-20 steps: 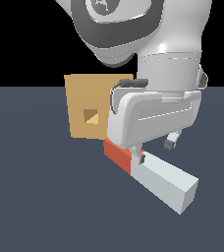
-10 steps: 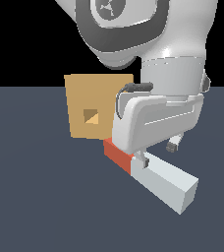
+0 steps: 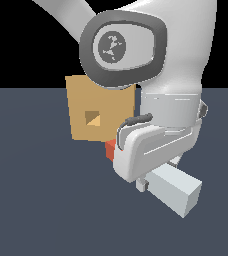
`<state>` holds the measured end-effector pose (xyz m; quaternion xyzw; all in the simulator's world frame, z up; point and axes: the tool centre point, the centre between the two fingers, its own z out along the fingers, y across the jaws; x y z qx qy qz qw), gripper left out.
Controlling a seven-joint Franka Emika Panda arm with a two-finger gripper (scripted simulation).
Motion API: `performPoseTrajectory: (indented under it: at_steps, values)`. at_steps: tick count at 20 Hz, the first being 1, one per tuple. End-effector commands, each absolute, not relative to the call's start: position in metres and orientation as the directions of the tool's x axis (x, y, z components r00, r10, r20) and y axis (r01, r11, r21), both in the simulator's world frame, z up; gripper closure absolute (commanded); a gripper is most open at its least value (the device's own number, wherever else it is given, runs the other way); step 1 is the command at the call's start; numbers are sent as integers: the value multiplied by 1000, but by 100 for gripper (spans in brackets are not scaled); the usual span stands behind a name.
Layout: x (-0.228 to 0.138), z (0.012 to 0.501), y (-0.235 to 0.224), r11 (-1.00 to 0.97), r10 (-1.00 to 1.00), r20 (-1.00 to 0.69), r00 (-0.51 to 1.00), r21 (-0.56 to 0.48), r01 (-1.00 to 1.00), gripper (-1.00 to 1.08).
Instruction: Insert the peg into the horizontal hole in a box.
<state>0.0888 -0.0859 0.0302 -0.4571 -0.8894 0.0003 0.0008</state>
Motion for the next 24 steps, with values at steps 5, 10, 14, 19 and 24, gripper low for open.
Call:
performPoseTrajectory:
  at_steps: [5, 10, 14, 19, 24]
  values:
    - [91, 23, -86, 582, 813, 0, -582, 0, 813, -92]
    - [91, 23, -86, 582, 813, 0, -582, 0, 813, 108]
    - [91, 23, -86, 582, 813, 0, -582, 0, 813, 108]
    - [89, 23, -86, 579, 815, 1, -579, -1, 815, 108]
    - [83, 25, -87, 560, 828, 1, -560, -1, 828, 108]
